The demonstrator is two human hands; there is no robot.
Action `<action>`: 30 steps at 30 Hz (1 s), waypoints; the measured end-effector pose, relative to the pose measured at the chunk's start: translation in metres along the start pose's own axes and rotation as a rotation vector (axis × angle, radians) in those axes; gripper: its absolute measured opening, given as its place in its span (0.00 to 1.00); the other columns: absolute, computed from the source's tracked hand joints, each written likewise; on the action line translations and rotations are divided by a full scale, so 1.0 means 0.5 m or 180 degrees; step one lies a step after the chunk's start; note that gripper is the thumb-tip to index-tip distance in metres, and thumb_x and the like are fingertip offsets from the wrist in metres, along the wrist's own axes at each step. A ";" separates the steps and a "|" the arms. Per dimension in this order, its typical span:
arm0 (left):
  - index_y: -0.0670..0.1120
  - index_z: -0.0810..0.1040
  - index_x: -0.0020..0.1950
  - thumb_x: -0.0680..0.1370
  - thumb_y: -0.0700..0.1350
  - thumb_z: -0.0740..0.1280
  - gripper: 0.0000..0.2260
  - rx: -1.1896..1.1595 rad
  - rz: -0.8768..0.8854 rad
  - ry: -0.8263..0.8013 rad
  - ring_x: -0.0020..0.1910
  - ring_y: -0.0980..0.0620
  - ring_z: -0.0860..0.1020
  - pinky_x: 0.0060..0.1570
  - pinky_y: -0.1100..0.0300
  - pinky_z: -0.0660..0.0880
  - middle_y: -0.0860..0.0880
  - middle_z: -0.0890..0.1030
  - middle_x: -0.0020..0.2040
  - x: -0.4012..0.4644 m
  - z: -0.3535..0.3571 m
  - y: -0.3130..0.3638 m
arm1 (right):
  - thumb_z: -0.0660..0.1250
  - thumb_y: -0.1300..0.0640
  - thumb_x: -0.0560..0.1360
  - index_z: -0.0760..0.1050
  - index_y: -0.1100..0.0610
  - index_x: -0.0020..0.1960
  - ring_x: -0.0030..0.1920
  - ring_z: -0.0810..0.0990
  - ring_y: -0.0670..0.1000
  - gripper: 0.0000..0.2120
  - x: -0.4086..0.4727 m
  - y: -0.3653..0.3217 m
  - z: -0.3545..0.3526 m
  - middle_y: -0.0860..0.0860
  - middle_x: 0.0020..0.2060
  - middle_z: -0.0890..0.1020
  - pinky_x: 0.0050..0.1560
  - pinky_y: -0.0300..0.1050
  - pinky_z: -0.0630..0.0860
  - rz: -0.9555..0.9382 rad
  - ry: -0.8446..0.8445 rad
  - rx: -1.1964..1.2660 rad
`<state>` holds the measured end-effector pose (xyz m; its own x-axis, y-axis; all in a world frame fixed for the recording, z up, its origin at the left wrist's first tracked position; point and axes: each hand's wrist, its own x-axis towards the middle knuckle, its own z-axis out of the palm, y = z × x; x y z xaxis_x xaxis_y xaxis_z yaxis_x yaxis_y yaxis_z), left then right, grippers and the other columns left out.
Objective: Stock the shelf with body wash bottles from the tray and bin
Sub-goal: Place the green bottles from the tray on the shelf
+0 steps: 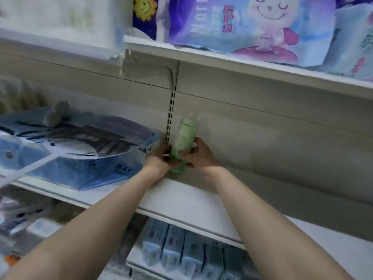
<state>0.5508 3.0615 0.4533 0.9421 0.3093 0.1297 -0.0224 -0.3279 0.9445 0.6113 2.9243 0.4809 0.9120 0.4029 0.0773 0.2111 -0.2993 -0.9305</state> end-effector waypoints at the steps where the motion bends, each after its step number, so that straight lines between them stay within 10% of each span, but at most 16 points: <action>1: 0.44 0.75 0.66 0.70 0.42 0.77 0.25 0.0158 0.0052 0.0028 0.56 0.48 0.79 0.57 0.57 0.75 0.46 0.80 0.61 0.019 0.001 -0.006 | 0.75 0.58 0.73 0.65 0.56 0.73 0.51 0.81 0.54 0.32 0.016 0.003 0.005 0.49 0.50 0.78 0.54 0.55 0.81 -0.0088 0.0039 -0.0171; 12: 0.49 0.75 0.67 0.73 0.45 0.74 0.23 0.0814 0.0361 0.0341 0.52 0.54 0.78 0.51 0.63 0.69 0.50 0.80 0.61 0.098 0.020 -0.049 | 0.74 0.56 0.74 0.68 0.53 0.72 0.58 0.79 0.54 0.29 0.101 0.047 0.018 0.51 0.59 0.79 0.60 0.59 0.78 -0.0508 0.0321 -0.0588; 17: 0.52 0.72 0.68 0.75 0.47 0.71 0.22 0.0982 0.0381 0.0424 0.64 0.47 0.75 0.64 0.51 0.72 0.49 0.74 0.70 0.099 0.022 -0.062 | 0.73 0.58 0.75 0.72 0.55 0.69 0.58 0.81 0.52 0.24 0.102 0.098 0.040 0.53 0.61 0.81 0.59 0.46 0.77 -0.0575 0.0271 -0.0527; 30: 0.52 0.74 0.67 0.77 0.47 0.68 0.18 0.1033 0.0397 0.0469 0.59 0.49 0.78 0.60 0.59 0.70 0.50 0.77 0.67 0.105 0.022 -0.070 | 0.73 0.59 0.74 0.77 0.51 0.65 0.54 0.80 0.44 0.20 0.095 0.130 0.052 0.49 0.58 0.83 0.50 0.29 0.73 -0.0644 0.0495 -0.0492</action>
<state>0.6046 3.0792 0.4236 0.8801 0.3664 0.3020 -0.0045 -0.6295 0.7770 0.6591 2.9462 0.4150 0.8864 0.3340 0.3206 0.4342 -0.3593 -0.8261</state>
